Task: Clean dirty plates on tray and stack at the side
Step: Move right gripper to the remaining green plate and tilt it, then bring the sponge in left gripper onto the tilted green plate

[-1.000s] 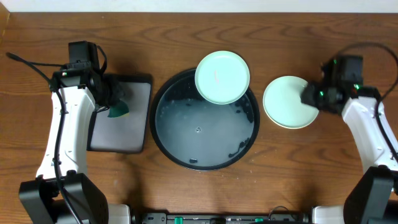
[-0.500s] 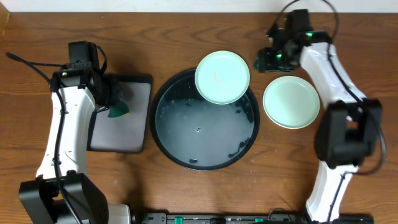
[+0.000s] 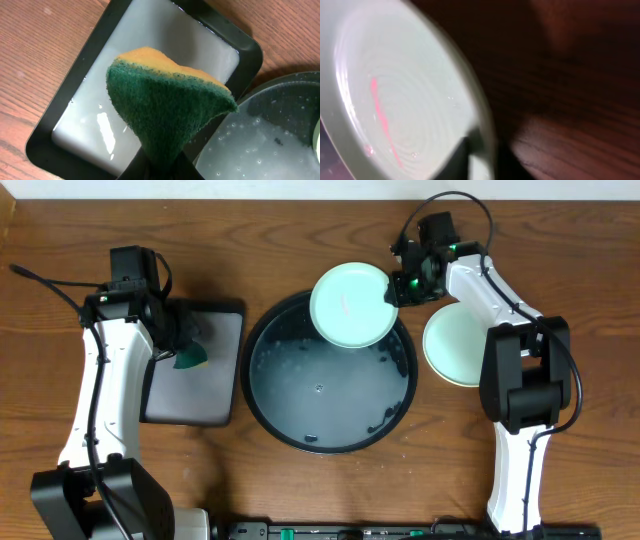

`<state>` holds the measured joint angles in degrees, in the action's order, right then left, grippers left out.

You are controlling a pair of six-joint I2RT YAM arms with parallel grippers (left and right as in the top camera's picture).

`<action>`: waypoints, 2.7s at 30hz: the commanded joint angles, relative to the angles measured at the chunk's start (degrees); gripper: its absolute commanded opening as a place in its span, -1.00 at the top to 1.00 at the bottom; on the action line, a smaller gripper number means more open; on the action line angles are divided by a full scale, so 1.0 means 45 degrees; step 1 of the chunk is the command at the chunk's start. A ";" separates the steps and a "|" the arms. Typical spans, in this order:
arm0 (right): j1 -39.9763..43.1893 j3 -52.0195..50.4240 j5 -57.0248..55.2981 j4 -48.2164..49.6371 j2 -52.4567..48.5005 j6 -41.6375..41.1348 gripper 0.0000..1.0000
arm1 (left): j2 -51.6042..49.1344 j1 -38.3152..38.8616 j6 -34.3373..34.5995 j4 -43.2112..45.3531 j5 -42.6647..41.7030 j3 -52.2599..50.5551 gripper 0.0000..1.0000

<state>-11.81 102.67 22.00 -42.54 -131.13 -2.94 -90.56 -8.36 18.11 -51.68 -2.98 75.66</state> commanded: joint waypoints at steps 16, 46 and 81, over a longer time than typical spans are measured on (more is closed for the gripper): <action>-0.0811 0.0801 -0.0738 -0.3526 0.2361 -0.0772 0.97 | 0.0049 -0.0044 -0.0151 -0.0029 0.0151 0.0233 0.85; -0.2589 -0.0597 -0.3599 -0.4872 0.2205 -0.3730 0.97 | 0.0049 0.1219 -0.0141 0.0223 0.0146 0.0233 0.85; -0.3662 -0.4269 -0.1957 -0.0729 0.1982 -0.6305 0.98 | -0.2657 0.5960 0.2225 0.2652 0.0325 0.0073 0.85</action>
<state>-27.51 85.60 11.86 -46.46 -121.25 -28.10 -101.10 16.62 24.80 -40.82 -4.03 75.64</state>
